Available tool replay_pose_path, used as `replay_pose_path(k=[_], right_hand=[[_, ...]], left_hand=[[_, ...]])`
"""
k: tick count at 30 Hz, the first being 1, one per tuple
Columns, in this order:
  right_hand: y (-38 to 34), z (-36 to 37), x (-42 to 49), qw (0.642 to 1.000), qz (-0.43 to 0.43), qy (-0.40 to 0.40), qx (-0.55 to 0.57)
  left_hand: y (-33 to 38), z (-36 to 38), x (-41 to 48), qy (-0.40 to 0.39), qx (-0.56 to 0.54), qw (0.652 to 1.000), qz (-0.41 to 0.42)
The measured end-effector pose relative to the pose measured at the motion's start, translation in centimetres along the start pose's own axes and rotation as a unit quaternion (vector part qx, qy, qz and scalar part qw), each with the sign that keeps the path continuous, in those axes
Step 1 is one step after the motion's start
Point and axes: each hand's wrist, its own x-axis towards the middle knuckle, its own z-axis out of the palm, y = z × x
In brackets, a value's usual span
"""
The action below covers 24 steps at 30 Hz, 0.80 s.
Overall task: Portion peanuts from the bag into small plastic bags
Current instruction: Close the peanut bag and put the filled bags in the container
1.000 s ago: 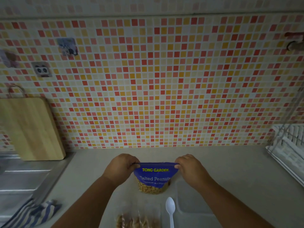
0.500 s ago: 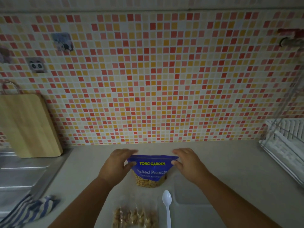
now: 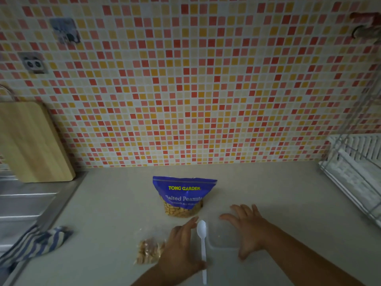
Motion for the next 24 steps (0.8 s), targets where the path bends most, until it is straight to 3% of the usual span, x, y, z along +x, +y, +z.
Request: replay_pose_path(k=[4, 7, 18, 21, 24], right_hand=[[-1.0, 1.7, -2.8, 0.999, -0.033, -0.002, 0.011], [-1.3, 2.4, -4.2, 0.997, -0.053, 0.004, 0.047], [0.0, 0.9, -4.7, 0.989, -0.089, -0.031, 0.115], [2.5, -0.9, -3.8, 0.993, -0.053, -0.005, 0.105], [5.3, -2.3, -1.6, 0.992, 0.040, 0.037, 0.111]], left_hand=[[-0.7, 3.1, -1.0, -0.020, 0.055, 0.998, 0.025], [-1.1, 5.1, -1.4, 0.040, 0.086, 0.995, 0.033], [0.5, 5.2, -1.1, 0.071, 0.092, 0.993, 0.008], [0.4, 4.9, -1.2, 0.073, 0.108, 0.991, 0.008], [0.0, 5.0, -1.6, 0.060, 0.144, 0.988, 0.009]])
